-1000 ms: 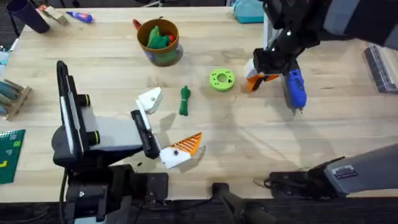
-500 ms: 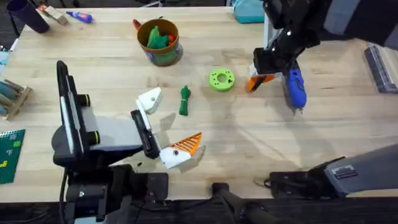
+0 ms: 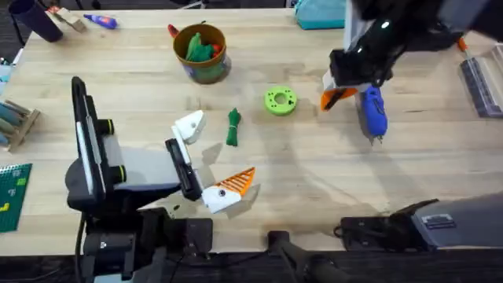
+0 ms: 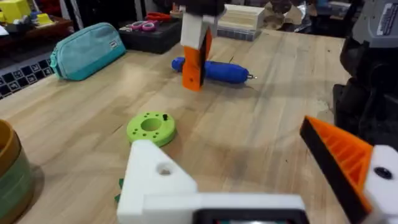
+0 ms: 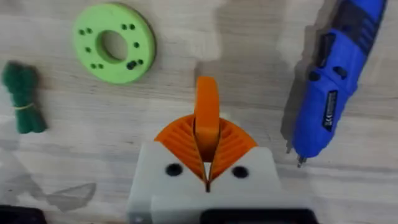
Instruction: Pick up the gripper from the table and insert it into the empty holder that is missing its gripper. Then pick up a screw, insert it into the mounting hole, and use the screwdriver to tighten it. Finally, clean up the table by picking up the vegetable and placing it into the bucket.
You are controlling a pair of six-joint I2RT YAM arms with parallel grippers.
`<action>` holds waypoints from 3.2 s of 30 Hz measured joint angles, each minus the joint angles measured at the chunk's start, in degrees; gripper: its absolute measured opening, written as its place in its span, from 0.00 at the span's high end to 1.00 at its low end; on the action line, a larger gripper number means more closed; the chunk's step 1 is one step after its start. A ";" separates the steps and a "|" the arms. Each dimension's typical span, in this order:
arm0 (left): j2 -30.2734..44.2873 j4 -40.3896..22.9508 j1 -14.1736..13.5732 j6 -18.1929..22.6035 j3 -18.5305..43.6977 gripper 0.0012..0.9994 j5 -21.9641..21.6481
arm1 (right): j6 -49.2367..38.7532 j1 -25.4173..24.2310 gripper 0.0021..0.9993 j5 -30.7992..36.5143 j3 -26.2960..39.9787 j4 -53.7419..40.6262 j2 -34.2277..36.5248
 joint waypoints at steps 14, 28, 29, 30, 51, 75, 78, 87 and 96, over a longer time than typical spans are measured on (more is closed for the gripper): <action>0.00 0.00 0.00 0.00 0.00 0.01 0.00 | -0.23 0.00 0.99 -7.64 2.68 1.48 -14.34; 0.01 0.00 0.00 0.00 0.00 0.01 0.00 | 0.14 0.00 0.99 -24.63 1.05 15.75 -20.40; 0.01 0.00 0.00 0.00 0.00 0.01 0.00 | 0.44 0.01 0.99 -25.84 0.07 17.36 -20.40; 0.00 0.00 0.00 0.00 0.00 0.01 0.00 | 0.91 0.02 0.99 -27.03 -1.20 19.07 -20.39; 0.00 0.00 0.00 0.00 0.00 0.01 0.00 | 19.33 0.32 0.99 -55.90 -34.53 78.41 -19.26; 0.00 0.00 0.00 0.00 0.01 0.01 0.00 | 39.76 4.49 0.99 -83.19 -40.34 101.33 1.15; 0.02 0.00 0.00 0.00 0.01 0.01 0.00 | 40.06 5.62 0.99 -83.89 -40.34 101.62 1.14; 0.01 0.00 0.00 0.00 0.01 0.01 0.00 | 44.37 5.78 0.99 -84.43 -40.44 108.08 2.54; 0.00 0.00 0.00 0.00 0.00 0.01 0.00 | 51.87 7.41 0.99 -84.84 -40.47 113.21 6.00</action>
